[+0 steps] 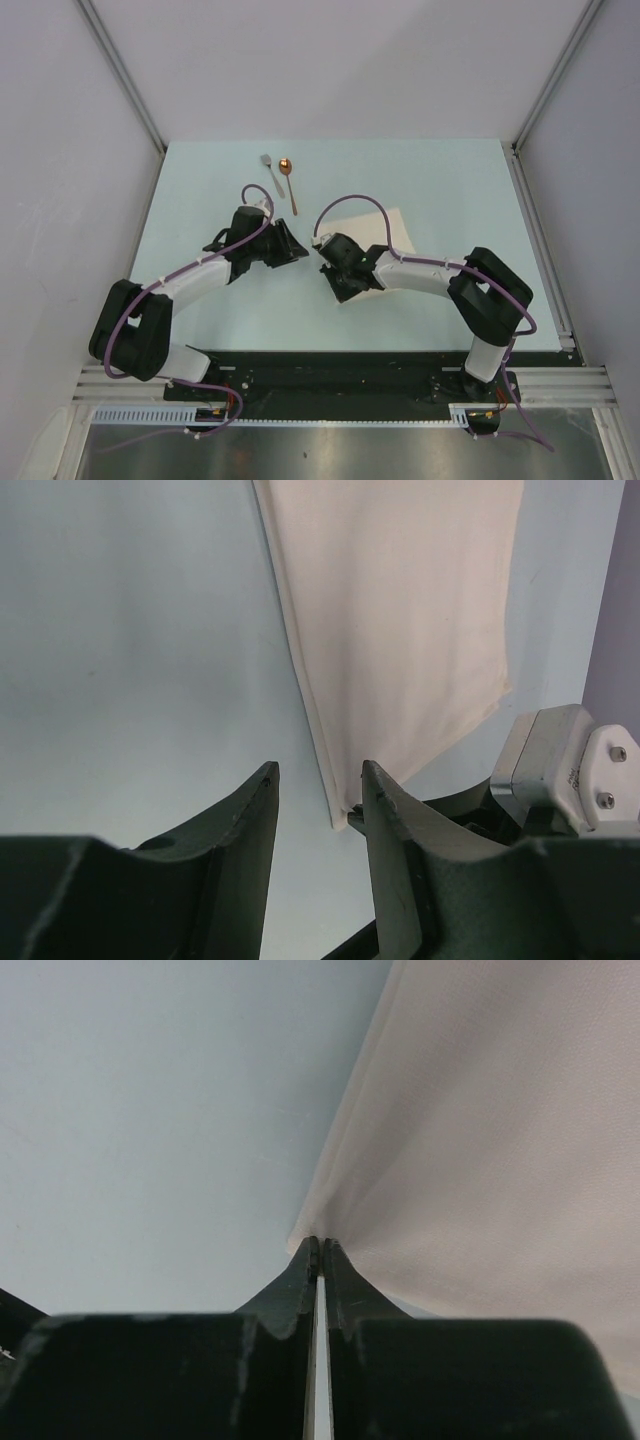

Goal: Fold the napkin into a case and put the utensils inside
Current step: Smooth out the square-folded napkin at the center of the board.

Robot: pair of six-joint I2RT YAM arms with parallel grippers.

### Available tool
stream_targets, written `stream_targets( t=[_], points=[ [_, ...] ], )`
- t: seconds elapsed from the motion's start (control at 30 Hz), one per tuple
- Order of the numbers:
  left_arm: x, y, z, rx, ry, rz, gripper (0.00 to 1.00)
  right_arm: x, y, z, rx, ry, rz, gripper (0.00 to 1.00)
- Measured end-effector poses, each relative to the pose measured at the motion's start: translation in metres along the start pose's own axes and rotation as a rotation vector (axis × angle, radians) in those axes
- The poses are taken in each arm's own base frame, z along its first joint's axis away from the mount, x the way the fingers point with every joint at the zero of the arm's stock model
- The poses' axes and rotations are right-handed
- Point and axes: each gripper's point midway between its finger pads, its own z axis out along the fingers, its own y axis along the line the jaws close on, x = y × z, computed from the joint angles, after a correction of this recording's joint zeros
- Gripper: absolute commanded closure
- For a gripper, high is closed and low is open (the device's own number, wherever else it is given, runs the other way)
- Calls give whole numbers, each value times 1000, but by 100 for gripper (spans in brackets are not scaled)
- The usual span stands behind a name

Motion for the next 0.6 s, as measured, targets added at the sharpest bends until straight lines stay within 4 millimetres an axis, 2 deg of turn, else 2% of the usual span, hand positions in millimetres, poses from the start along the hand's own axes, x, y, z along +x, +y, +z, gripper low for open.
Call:
stream_targets(
  t=[0.23,0.33,0.43,0.47,0.53,0.57,0.6],
  points=[
    [0,0,0,0,1,0,57,-1,2,-4,-3,0,7,95],
    [1,0,0,2,2,0,56,-1,5,-4,-11,1,14,89],
    [2,-2,0,11,8,0,56,-1,8,-4,-28,3,21,71],
    [2,-2,0,13,9,0,56,-1,10,-4,-36,3,26,62],
    [2,-2,0,15,11,1,55,-1,13,-3,-52,5,39,54],
    [2,-3,0,16,11,1,55,-1,14,-2,-57,7,43,44],
    [3,-3,0,19,13,2,55,-1,14,-2,-59,9,48,40]
  ],
)
